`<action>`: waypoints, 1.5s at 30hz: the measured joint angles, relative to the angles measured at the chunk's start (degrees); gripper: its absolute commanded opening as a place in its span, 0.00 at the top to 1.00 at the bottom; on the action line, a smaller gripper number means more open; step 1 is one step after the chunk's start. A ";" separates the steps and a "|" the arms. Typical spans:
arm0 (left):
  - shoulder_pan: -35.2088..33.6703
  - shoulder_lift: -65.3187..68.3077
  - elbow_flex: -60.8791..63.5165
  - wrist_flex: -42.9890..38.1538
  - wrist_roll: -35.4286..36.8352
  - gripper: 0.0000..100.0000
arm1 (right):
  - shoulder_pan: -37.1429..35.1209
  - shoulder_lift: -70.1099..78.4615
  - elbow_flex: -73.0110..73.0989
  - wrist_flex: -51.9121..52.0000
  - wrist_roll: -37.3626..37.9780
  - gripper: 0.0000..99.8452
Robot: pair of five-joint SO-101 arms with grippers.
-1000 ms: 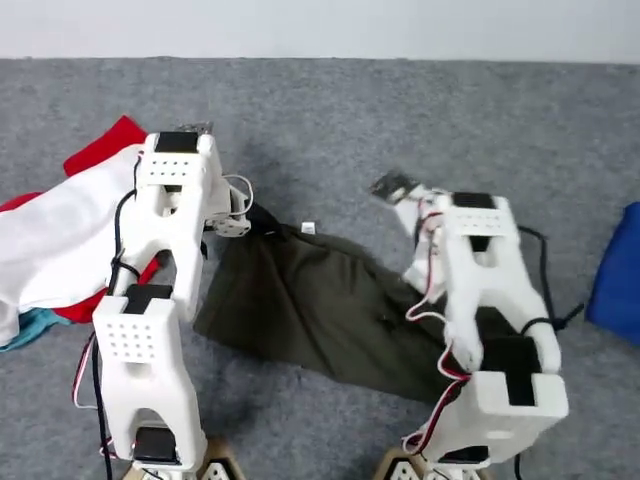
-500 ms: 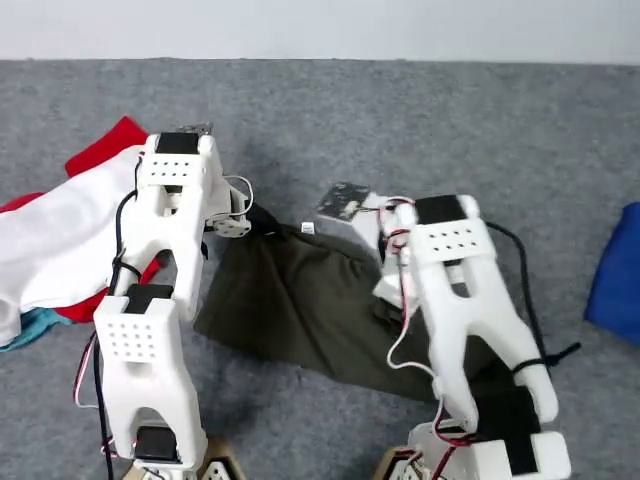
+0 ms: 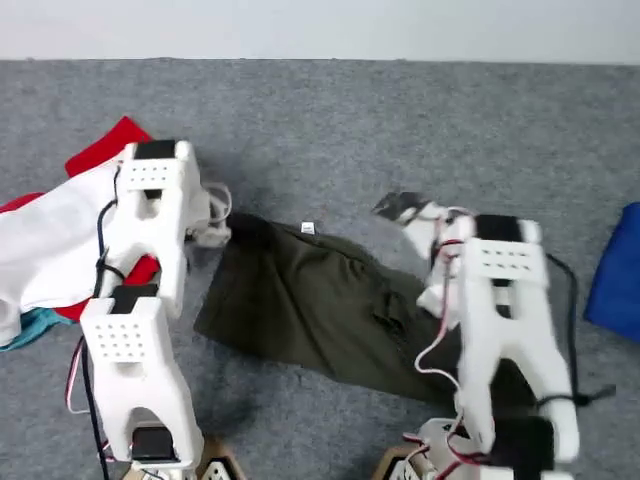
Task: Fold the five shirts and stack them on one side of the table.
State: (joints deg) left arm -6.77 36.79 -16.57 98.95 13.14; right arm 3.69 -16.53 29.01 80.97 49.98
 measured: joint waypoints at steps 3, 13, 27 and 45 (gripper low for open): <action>-0.09 -1.67 8.00 0.00 -5.80 0.45 | 5.01 -3.52 -2.90 0.35 0.18 0.99; 1.93 3.16 1.93 -2.11 -7.47 0.45 | 13.36 -5.63 -3.43 0.44 0.44 0.99; 4.48 11.78 -7.38 1.14 -10.99 0.96 | 24.26 -5.63 -3.43 0.44 7.82 0.99; 13.10 9.58 -7.65 1.14 -15.82 0.99 | 25.67 -5.63 -3.43 0.44 7.82 0.99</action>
State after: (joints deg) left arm 6.33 46.37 -24.22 100.09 -2.68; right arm 29.36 -22.15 25.58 81.41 57.80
